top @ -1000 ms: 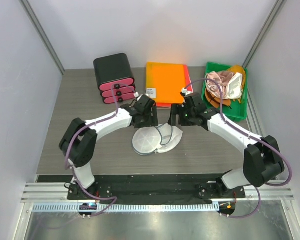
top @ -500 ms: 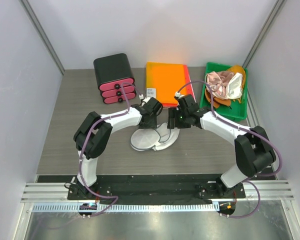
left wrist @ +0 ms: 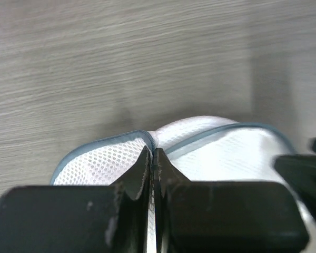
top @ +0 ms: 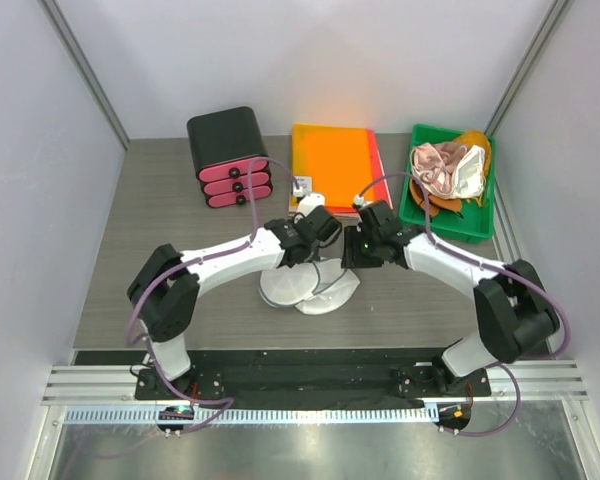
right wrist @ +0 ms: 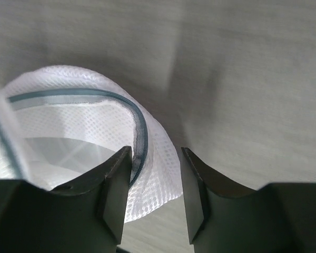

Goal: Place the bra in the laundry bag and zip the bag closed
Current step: Open the laundry bag at the center of the board.

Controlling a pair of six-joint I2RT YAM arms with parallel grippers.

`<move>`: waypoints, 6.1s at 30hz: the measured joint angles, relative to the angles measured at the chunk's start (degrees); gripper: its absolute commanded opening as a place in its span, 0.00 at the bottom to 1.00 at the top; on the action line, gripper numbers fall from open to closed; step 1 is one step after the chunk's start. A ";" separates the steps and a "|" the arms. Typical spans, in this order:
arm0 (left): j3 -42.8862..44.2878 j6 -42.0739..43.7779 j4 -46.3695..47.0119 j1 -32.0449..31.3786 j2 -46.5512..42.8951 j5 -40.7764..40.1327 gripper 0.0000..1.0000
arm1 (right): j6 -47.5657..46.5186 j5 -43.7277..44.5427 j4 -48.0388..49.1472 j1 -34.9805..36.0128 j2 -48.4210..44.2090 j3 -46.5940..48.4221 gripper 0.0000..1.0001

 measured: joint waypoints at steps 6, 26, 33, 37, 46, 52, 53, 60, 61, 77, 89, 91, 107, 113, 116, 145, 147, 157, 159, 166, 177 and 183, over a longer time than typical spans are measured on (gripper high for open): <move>0.44 2.91 2.29 -9.73 -6.86 -4.55 0.00 | 2.89 -1.20 0.00 0.09 -13.22 -12.13 0.58; -3.67 22.86 35.10 -13.22 -12.52 6.86 0.00 | 12.20 4.81 -5.38 0.13 -34.56 -20.61 0.91; -3.67 27.15 42.56 -13.22 -12.35 12.50 0.00 | 14.93 12.31 -8.98 -0.74 -34.51 -19.21 0.96; -3.67 28.06 44.70 -13.22 -12.28 15.19 0.00 | 16.68 10.75 -9.22 -4.44 -35.39 -19.89 0.95; -0.02 26.62 48.13 -12.90 -8.46 22.86 0.00 | 23.04 -0.52 -8.04 -22.67 -46.49 -28.92 0.90; 3.96 26.05 49.92 -12.74 -3.43 29.29 0.00 | 27.93 -5.16 -8.04 -23.67 -51.65 -30.95 0.78; 4.57 26.05 50.07 -12.57 -2.69 30.14 0.00 | 28.63 -5.66 -8.04 -23.67 -52.19 -31.06 0.76; 4.94 23.45 52.33 -8.81 -0.61 35.91 0.00 | 33.53 -6.75 -8.41 -23.67 -58.10 -34.86 0.59; 5.31 22.84 52.46 -7.93 -0.35 36.83 0.00 | 34.14 -6.78 -8.96 -23.67 -59.17 -35.30 0.52; 10.64 12.39 54.27 -5.27 2.60 46.40 0.00 | 39.91 0.81 -13.60 -23.67 -62.47 -34.62 0.01; 17.68 2.69 57.22 4.02 9.90 61.55 0.00 | 32.74 8.46 -15.17 -23.67 -54.88 -26.53 0.86; 19.93 2.86 55.89 5.18 11.65 65.09 0.00 | 32.39 7.63 -14.78 -23.67 -54.49 -27.43 0.93; 6.56 6.01 55.10 7.37 11.19 77.61 0.00 | 37.22 -12.46 16.65 -23.67 -35.34 -39.93 0.69; 6.43 7.52 54.84 7.37 8.85 78.07 0.00 | 36.00 -12.90 18.80 -23.61 -30.29 -38.73 0.66; 6.43 8.81 54.05 7.37 7.69 78.05 0.00 | 31.45 -7.56 10.51 -22.75 -32.63 -34.42 0.71; 6.43 8.70 53.40 7.37 6.80 77.96 0.00 | 38.66 -5.81 12.79 -14.62 -35.36 -37.16 0.26; 6.43 8.70 53.40 7.37 6.78 77.96 0.00 | 39.15 -5.77 13.53 -14.51 -35.36 -37.16 0.13; 6.45 8.20 52.48 7.37 6.78 74.25 0.00 | 34.18 3.08 7.28 -14.43 -37.88 -29.18 0.01; 6.67 7.74 52.04 7.37 6.75 72.06 0.00 | 32.94 7.80 6.84 -14.38 -41.42 -26.71 0.01; 6.03 5.92 49.96 7.48 3.56 55.47 0.00 | 32.46 19.98 6.21 -14.38 -55.49 -27.30 0.01; -17.84 2.10 60.22 7.74 -13.09 37.48 0.20 | 36.68 27.54 5.62 -14.32 -76.54 -45.00 0.01; -32.57 0.00 62.18 6.95 -22.82 33.81 0.52 | 37.62 28.33 4.92 -14.32 -82.03 -46.77 0.01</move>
